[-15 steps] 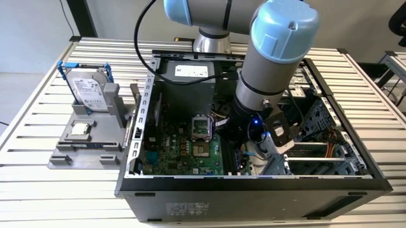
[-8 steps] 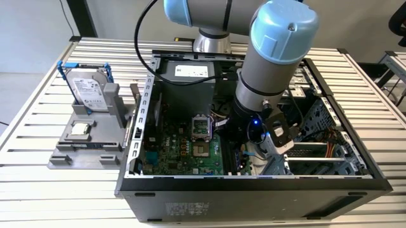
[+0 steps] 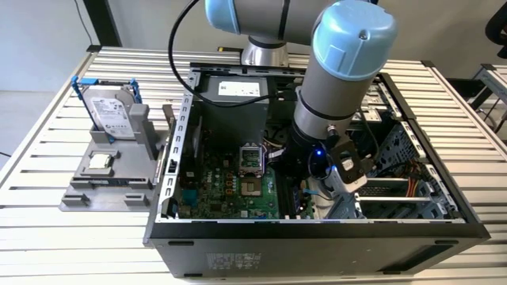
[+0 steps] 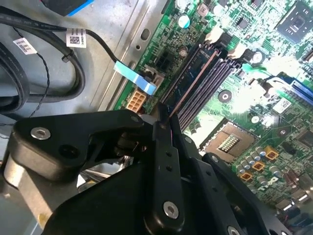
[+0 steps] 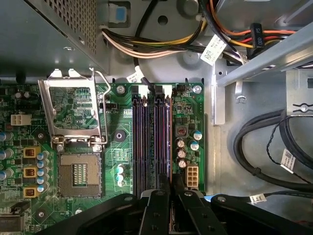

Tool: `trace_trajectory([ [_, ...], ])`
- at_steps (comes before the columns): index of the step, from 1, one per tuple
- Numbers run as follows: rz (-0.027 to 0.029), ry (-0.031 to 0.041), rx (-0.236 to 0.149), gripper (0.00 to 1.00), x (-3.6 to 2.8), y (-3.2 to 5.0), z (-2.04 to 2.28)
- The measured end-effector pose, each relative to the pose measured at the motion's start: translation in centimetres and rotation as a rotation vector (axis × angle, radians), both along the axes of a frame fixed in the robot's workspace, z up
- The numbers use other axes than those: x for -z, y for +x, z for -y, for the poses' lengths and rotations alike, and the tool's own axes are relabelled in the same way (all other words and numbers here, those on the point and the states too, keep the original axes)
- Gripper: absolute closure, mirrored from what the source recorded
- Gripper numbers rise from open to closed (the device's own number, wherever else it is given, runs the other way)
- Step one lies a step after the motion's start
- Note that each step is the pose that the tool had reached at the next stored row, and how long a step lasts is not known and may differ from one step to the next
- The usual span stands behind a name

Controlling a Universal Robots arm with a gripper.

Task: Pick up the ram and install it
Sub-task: 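Insert the ram into the slot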

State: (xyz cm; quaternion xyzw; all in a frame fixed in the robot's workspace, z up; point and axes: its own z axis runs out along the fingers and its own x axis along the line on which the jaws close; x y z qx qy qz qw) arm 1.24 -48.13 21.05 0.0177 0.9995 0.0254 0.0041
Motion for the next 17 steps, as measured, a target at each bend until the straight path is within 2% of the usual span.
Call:
trace_trajectory([
  [4, -0.0023, -0.0032, 0.0, 1.0, 0.19, 0.02, -0.03],
  [14, -0.0032, -0.0031, 0.0, 1.0, 0.21, 0.02, -0.03],
  [15, -0.0033, -0.0031, 0.0, 0.0, 0.21, 0.02, -0.03],
  [17, -0.0036, -0.0033, 0.0, 0.0, 0.19, 0.04, -0.03],
])
